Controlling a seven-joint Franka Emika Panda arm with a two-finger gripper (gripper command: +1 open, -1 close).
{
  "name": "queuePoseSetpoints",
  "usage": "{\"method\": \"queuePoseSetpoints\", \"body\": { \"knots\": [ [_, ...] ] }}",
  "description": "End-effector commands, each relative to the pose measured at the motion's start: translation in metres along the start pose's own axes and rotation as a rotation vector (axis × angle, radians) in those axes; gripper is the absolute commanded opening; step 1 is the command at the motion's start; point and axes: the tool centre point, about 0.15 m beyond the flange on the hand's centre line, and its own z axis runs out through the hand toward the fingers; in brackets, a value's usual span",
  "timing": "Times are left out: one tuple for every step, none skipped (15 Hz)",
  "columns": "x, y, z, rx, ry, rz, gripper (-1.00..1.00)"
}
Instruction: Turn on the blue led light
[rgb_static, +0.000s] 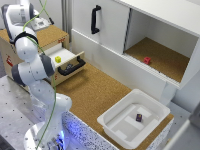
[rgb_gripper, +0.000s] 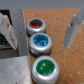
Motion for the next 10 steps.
{"method": "queuePoseSetpoints", "body": {
  "knots": [
    [0.064, -0.003, 0.001, 0.006, -0.095, 0.001, -1.00],
    [0.064, -0.001, 0.006, 0.013, -0.097, 0.005, -1.00],
    [0.064, 0.000, 0.011, 0.024, -0.097, 0.006, -1.00],
    [0.063, -0.001, 0.017, 0.022, -0.106, 0.005, -1.00],
    [0.063, -0.001, 0.021, 0.021, -0.120, 0.001, -1.00],
    [0.062, 0.000, 0.025, 0.015, -0.127, 0.002, -1.00],
    [0.062, 0.000, 0.028, 0.017, -0.123, 0.003, -1.00],
    [0.062, 0.000, 0.030, 0.008, -0.123, 0.008, -1.00],
    [0.064, 0.002, 0.033, 0.014, -0.106, 0.005, -1.00],
    [0.067, 0.004, 0.036, 0.012, -0.109, 0.001, -1.00]
  ]
}}
